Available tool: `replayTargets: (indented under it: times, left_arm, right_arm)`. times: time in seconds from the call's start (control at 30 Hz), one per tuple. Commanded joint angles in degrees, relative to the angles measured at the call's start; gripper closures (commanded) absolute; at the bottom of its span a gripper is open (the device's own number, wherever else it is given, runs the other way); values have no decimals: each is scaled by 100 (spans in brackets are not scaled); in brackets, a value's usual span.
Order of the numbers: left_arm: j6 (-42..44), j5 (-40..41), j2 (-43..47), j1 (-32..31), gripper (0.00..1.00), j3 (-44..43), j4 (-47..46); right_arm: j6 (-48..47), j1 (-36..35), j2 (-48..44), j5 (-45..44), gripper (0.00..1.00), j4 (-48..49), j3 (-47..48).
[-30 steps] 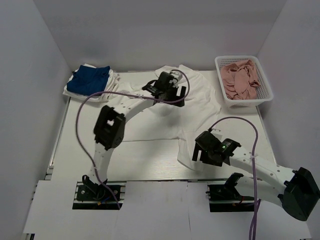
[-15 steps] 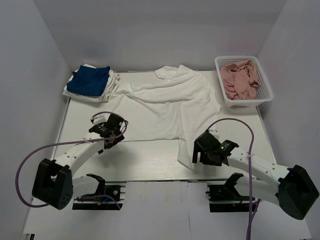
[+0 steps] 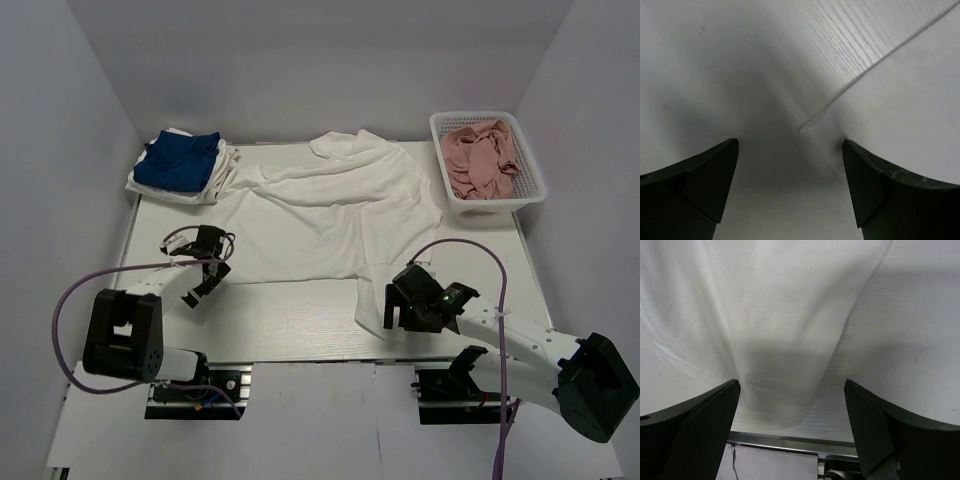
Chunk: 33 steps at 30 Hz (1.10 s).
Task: Fold and stack the t-shirts
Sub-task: Grap the side of the flattened tshirt closest away from the robot with both arms
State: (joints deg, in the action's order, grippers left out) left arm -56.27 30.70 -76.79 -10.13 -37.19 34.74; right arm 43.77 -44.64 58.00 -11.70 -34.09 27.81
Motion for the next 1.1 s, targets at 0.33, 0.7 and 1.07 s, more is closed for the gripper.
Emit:
replayTargets:
  times: [0.33,0.7,1.07]
  left_arm:
    - [336,-987,-336,530,70,352,-908]
    - [336,-1144,-3,644,100,353,-733]
    - [116,-1250,489,644,100,677,-337]
  right_arm:
    - [-1634,-89,-719,-114,10,235,576]
    - [-2083,-633,9,564,12,307,691]
    - [-1204,-897,1011,125,31,490,164]
